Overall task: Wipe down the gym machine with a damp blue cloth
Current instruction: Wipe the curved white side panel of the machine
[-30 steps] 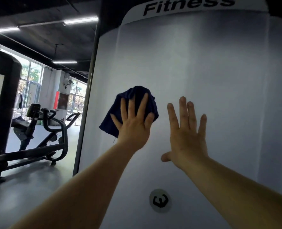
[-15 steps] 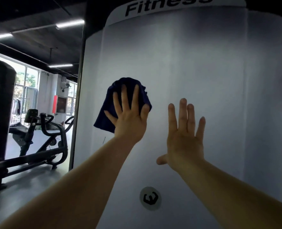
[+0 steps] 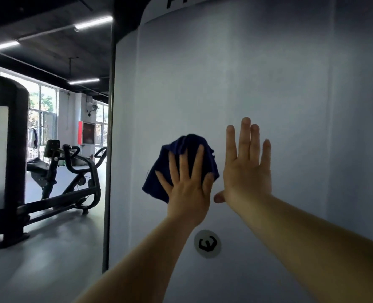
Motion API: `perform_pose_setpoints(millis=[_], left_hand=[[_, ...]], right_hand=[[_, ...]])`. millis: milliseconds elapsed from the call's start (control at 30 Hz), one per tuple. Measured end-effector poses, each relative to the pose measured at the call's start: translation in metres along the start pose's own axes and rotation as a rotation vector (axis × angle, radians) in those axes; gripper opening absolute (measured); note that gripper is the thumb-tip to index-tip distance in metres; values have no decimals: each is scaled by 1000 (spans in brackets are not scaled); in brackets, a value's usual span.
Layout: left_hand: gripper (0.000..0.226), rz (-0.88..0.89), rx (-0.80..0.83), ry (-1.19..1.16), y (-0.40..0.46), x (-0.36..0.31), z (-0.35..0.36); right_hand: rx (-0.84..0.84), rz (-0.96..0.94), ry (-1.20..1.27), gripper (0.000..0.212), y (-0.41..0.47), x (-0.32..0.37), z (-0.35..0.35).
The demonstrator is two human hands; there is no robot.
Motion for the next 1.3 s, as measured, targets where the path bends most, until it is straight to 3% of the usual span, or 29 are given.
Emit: perform_pose_setpoints(millis=[67,200,367,433,633,800,867,1000,1200,1300], left_hand=[[54,-45,71,-33,-3,14,8],[62,-234,-27,-198,37,46,-17],[62,-98,14,-120,-36,44,12],[61,-129,53,-136,-44,59,23],[61,-256,-95,-257,4,94,-4],[60,-150,77,-181,-64,77,32],[64,-216,51,-194,-43,96,26],[64,-427,-82,-440,16,137,-11],[62,-214,89,-193,-68,89,36],[61,-198,34,-166,-25,98,20]], right_hand=[[-72,-120,-38,144,-7,11,-6],[-95,-272,-28,139,4,40,-29],[-21,-391,-84,149,24,75,-20],[-15,-372,-133,152,27,77,-12],[-26,-281,-242,156,29,85,-10],[5,-312,-239,160,29,79,-5],[4,-307,-228,162,30,80,-3],[-6,-279,-203,163,31,86,-2],[-18,-300,-185,164,28,85,-5],[-22,-298,-176,164,28,87,-3]])
Point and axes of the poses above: each hand's wrist, its own y-axis towards the middle knuckle, its own z-axis out of the palm, x = y × z, the point moved 9 cm from there along y, towards the middle knuckle, and after that the axes turned 7 degrees about z, right-handed, at the moved point
